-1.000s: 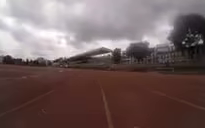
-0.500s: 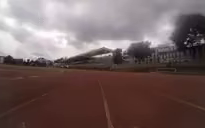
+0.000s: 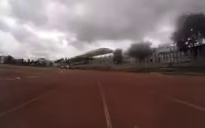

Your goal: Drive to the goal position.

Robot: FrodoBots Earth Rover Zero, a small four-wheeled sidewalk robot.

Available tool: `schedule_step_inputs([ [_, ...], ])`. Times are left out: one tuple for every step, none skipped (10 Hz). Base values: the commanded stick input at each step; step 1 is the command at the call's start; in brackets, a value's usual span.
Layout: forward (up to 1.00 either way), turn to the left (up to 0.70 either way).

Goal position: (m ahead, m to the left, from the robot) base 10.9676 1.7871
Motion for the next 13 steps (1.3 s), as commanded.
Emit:
schedule_step_inputs([
  [0.7, 0.0],
  [0.7, 0.0],
  [0.7, 0.0],
  [0.7, 0.0],
  [0.7, 0.0],
  [0.7, 0.0],
  [0.7, 0.0],
  [0.7, 0.0],
  [0.7, 0.0],
  [0.7, 0.0],
  [0.7, 0.0],
  [0.7, 0.0],
  [0.7, 0.0],
])
